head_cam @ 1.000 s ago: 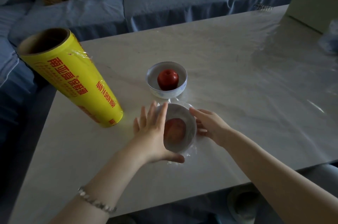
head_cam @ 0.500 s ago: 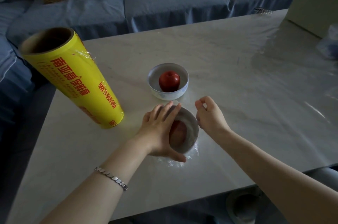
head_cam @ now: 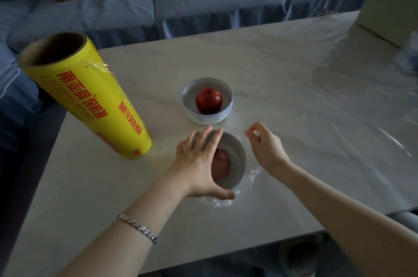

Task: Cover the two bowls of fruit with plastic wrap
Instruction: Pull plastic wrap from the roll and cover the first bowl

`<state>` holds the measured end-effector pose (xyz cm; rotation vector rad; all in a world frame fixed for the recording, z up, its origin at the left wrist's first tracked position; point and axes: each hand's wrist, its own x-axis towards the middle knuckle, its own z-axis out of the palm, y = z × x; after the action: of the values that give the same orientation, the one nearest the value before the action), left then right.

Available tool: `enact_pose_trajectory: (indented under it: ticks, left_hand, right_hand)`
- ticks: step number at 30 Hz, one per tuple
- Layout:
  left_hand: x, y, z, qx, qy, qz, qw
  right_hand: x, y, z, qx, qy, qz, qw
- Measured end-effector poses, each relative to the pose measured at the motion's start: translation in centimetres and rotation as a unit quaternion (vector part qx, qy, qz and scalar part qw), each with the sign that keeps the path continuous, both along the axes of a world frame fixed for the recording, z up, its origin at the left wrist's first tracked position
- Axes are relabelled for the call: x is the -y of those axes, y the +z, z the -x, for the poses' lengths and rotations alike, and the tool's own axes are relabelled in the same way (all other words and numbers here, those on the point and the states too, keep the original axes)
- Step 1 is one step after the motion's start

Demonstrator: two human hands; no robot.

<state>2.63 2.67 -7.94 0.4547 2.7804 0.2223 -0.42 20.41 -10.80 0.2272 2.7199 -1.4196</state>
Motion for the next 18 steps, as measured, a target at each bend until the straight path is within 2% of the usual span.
enact_pose_trajectory:
  ticks: [2,6,8,10,12,14,18]
  left_hand:
    - [-0.3,0.0,-0.3,0.006,0.022,-0.003,1.0]
    - [-1.2,0.0,-1.1,0.004,0.107,-0.007,0.994]
    - [-1.9,0.0,-1.5,0.009,0.179,-0.016,0.984]
    - [-2.5,0.0,-1.8,0.018,0.221,-0.022,0.975]
    - [-2.6,0.2,-2.0,0.034,0.227,-0.017,0.973]
    - [-2.1,0.6,-2.2,0.049,0.206,0.01,0.977]
    - [-0.9,0.9,-1.7,0.035,0.129,0.028,0.991]
  right_hand:
    - [0.4,-0.4,0.1,-0.009,-0.013,0.019,1.0]
    - [-0.5,-0.4,-0.5,0.03,-0.086,0.039,0.995]
    - [-0.8,-0.6,-1.9,0.077,-0.117,0.128,0.982]
    - [-0.4,-0.3,-3.5,0.166,-0.112,0.231,0.952]
    - [0.3,-0.1,-4.4,0.225,-0.081,0.257,0.936]
    - [0.8,-0.1,-4.2,0.247,-0.065,0.26,0.931]
    - [1.6,0.3,-3.4,0.243,-0.066,0.249,0.935]
